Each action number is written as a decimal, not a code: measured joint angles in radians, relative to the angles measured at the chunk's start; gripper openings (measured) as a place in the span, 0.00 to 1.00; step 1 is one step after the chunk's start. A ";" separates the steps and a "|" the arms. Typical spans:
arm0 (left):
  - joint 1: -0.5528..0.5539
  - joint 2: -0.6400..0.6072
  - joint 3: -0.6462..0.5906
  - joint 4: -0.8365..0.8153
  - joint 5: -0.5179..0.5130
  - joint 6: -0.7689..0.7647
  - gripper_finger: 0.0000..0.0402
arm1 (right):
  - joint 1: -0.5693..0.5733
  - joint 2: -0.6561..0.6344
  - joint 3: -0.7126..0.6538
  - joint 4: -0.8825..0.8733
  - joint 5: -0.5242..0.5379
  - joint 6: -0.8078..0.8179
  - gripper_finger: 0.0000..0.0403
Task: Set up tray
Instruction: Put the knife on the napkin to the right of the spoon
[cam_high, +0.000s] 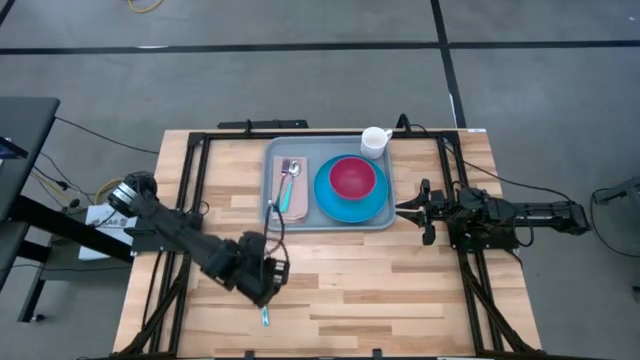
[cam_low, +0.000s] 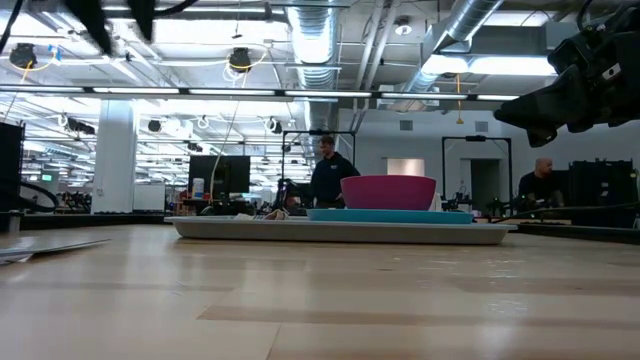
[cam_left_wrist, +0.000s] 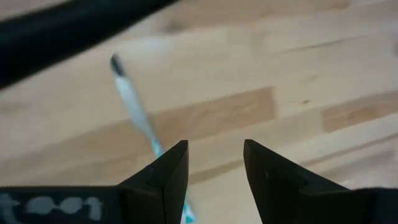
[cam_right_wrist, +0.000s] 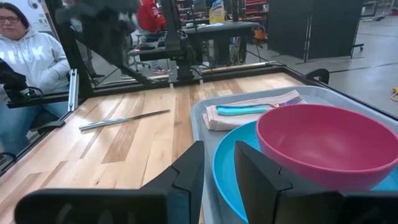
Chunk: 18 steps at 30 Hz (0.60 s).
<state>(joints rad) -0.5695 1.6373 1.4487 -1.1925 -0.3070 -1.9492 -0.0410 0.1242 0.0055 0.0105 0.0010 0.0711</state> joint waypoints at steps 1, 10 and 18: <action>-0.015 0.004 -0.018 0.010 0.014 -0.032 0.35 | 0.000 0.000 0.000 0.000 0.000 0.000 0.20; -0.060 0.056 -0.182 0.283 0.129 -0.157 0.35 | 0.000 -0.001 0.000 0.000 0.000 0.000 0.20; -0.060 0.179 -0.192 0.350 0.285 -0.186 0.35 | 0.000 -0.001 0.002 -0.002 0.000 0.000 0.20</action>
<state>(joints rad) -0.6292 1.8159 1.2572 -0.8427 -0.0218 -2.1350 -0.0406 0.1234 0.0071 0.0090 0.0006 0.0708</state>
